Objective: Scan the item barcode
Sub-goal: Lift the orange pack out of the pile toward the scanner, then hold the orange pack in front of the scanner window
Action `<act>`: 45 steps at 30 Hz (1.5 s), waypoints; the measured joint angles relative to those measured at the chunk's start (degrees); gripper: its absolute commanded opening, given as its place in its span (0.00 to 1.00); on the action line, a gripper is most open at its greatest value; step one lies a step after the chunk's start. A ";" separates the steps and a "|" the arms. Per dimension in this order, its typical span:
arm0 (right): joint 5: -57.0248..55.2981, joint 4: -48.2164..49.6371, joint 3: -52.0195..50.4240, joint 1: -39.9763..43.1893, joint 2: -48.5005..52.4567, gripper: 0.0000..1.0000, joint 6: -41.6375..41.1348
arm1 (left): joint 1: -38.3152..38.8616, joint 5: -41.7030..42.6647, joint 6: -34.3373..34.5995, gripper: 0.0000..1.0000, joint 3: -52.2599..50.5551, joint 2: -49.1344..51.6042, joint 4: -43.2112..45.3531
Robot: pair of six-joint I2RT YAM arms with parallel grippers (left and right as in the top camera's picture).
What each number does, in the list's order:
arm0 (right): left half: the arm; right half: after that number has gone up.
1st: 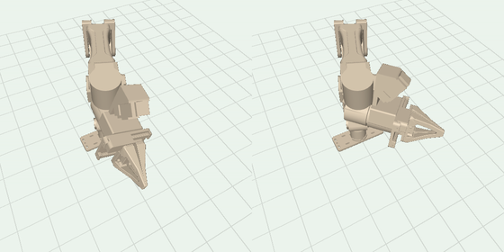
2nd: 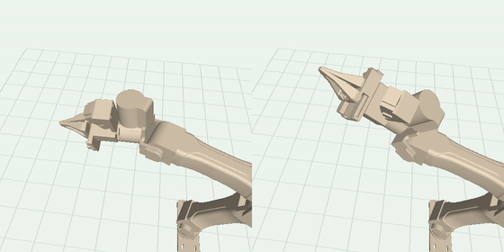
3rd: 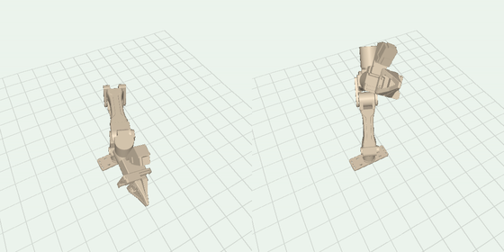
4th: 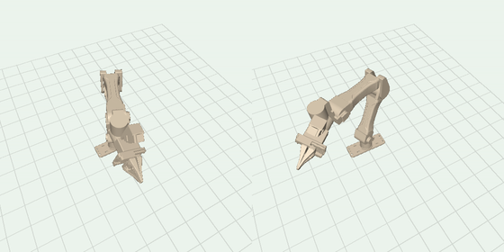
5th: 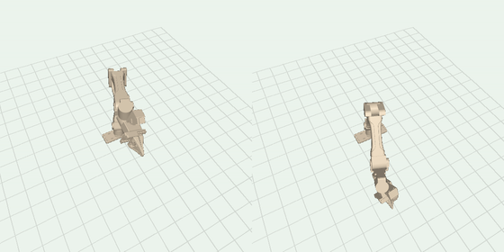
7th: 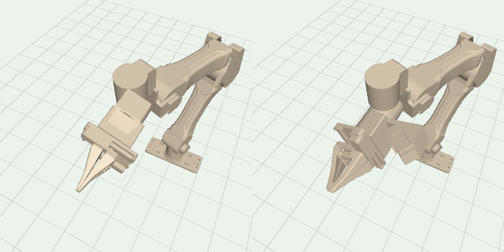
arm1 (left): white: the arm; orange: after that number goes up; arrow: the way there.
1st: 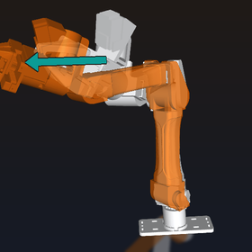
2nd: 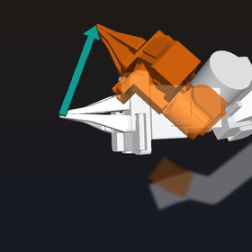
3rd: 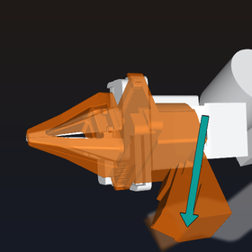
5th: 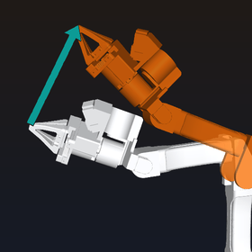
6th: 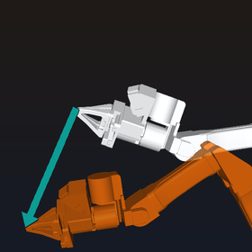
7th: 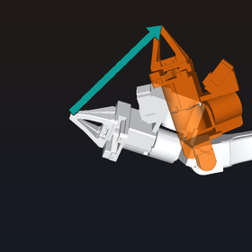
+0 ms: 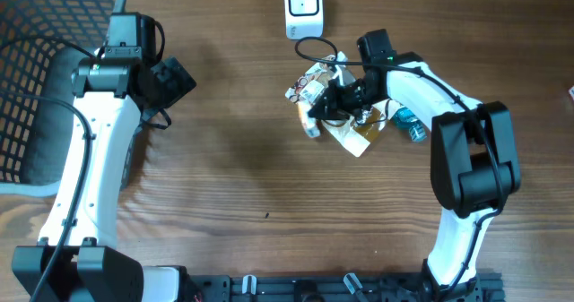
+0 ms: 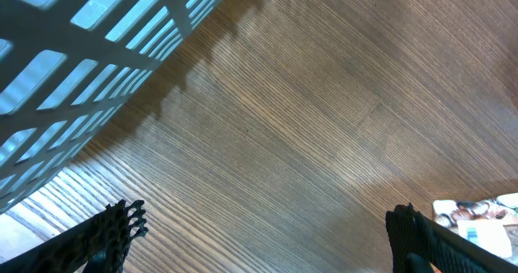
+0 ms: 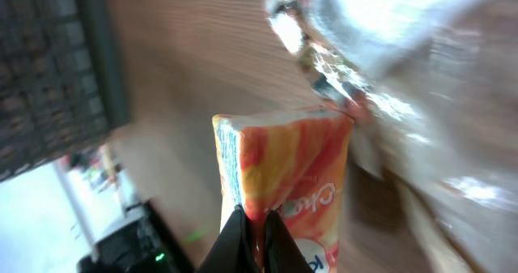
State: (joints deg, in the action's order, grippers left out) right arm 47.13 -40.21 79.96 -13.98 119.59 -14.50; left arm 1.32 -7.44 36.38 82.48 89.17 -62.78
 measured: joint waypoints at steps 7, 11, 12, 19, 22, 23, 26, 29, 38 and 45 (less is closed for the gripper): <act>-23.41 -12.28 2.89 0.79 0.33 0.41 0.44 | 0.00 0.02 0.00 1.00 0.00 -0.02 0.00; -29.27 -20.87 12.55 0.74 0.42 0.42 3.06 | 0.00 0.02 0.00 1.00 0.00 0.00 0.02; -29.29 -21.94 14.95 0.74 0.35 0.42 4.13 | 0.00 0.00 0.00 1.00 0.00 0.00 0.00; -21.59 -17.59 12.66 -3.02 0.31 0.51 8.55 | 0.00 0.00 0.00 1.00 0.00 0.00 0.07; -19.02 -6.93 4.28 -3.89 0.33 0.51 5.09 | 0.00 0.02 0.00 1.00 0.00 0.00 0.02; -17.99 -3.91 1.86 -3.89 0.33 0.51 3.58 | 0.00 0.00 0.00 1.00 0.00 0.00 0.04; -16.46 0.83 -1.57 -3.89 0.15 0.40 0.17 | 0.00 0.00 0.00 1.00 0.00 0.00 0.02; -15.21 3.82 -3.10 -3.89 0.07 0.16 -2.12 | 0.00 0.02 0.00 1.00 0.00 0.00 0.02; 7.28 17.35 -4.44 -3.08 0.09 0.05 -5.33 | 0.00 0.00 0.00 1.00 0.00 0.00 0.07; 39.47 46.21 -4.92 -0.22 0.11 0.05 -19.06 | 0.00 0.02 0.00 1.00 0.00 0.00 0.09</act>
State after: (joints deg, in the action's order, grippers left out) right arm 86.61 6.00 75.05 -14.20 119.70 -33.56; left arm 1.32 -7.42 36.38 82.48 89.17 -62.70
